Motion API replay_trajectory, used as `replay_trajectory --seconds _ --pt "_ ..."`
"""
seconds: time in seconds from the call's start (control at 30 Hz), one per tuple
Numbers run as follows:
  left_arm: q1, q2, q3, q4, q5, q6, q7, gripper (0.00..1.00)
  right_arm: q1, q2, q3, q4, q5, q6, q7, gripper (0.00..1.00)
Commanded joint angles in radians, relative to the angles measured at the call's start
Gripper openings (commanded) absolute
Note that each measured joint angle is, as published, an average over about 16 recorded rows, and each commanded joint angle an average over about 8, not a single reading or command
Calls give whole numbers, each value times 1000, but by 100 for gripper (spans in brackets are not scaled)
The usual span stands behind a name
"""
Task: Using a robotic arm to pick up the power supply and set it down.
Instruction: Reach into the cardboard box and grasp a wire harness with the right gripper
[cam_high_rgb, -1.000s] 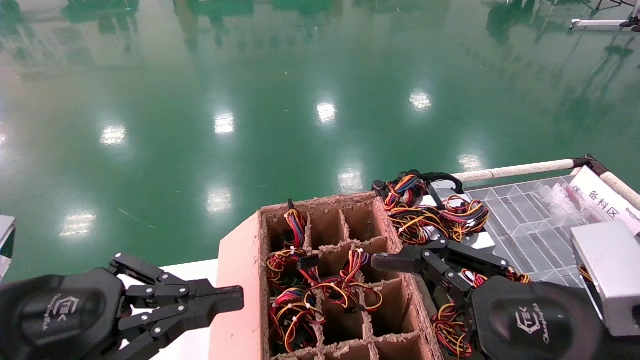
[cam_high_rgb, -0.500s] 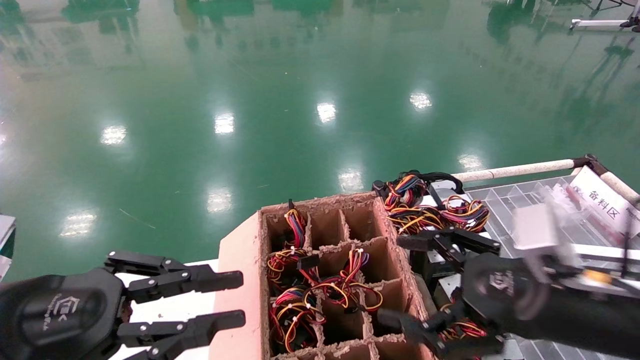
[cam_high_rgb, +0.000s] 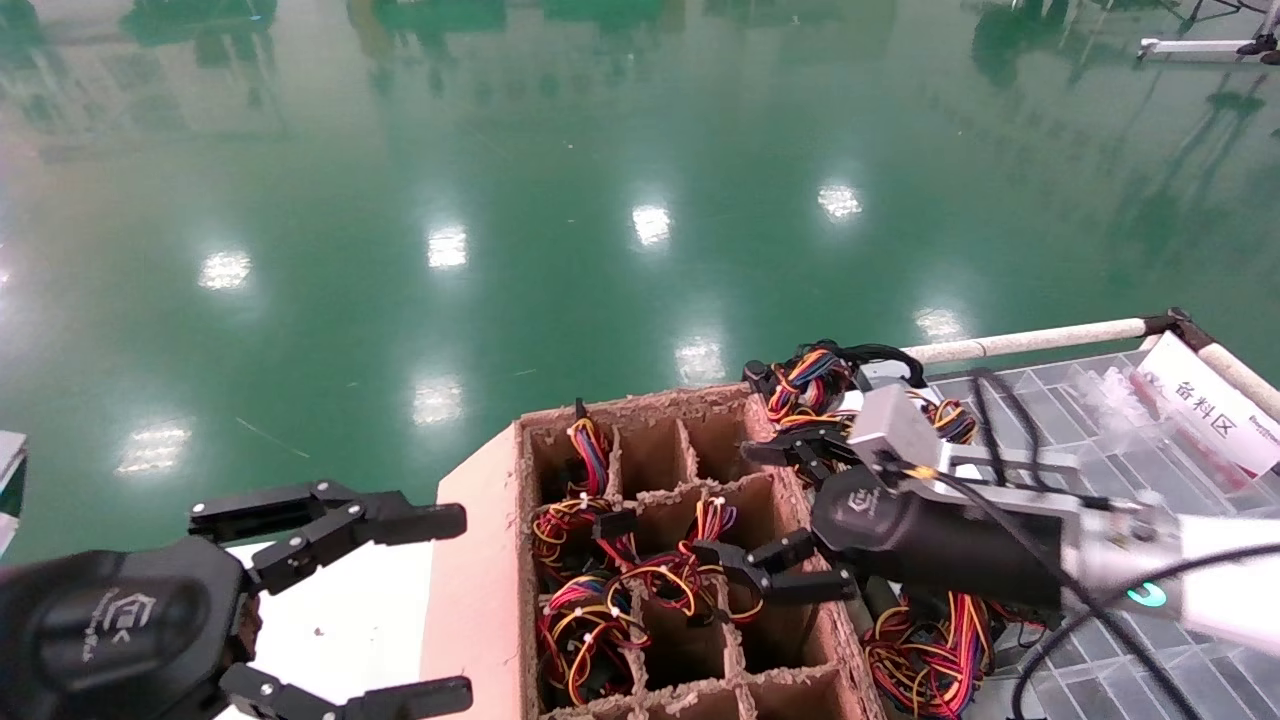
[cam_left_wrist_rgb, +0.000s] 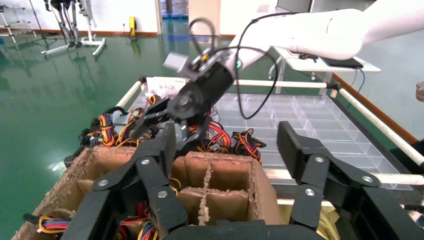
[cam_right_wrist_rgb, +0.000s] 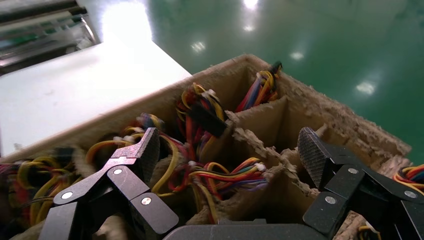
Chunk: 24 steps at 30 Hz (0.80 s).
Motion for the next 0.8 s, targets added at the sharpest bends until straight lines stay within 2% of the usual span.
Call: replay_trajectory --seconds 0.03,0.13,0.17,0.23,0.53,0.8 --pt "0 0 0 0 0 0 0 100 25 -33 -15 -54 -26 9 -22 52" --pt "0 0 0 0 0 0 0 100 47 -69 -29 -124 -48 15 -45 17" --pt "0 0 0 0 0 0 0 100 53 -79 -34 -145 -55 17 -52 9" --pt "0 0 0 0 0 0 0 100 63 -97 -41 -182 -66 22 -65 0" --pt "0 0 0 0 0 0 0 100 87 -150 -54 -299 -82 21 -114 0" --pt "0 0 0 0 0 0 0 100 97 -168 -55 -355 -79 8 -143 0"
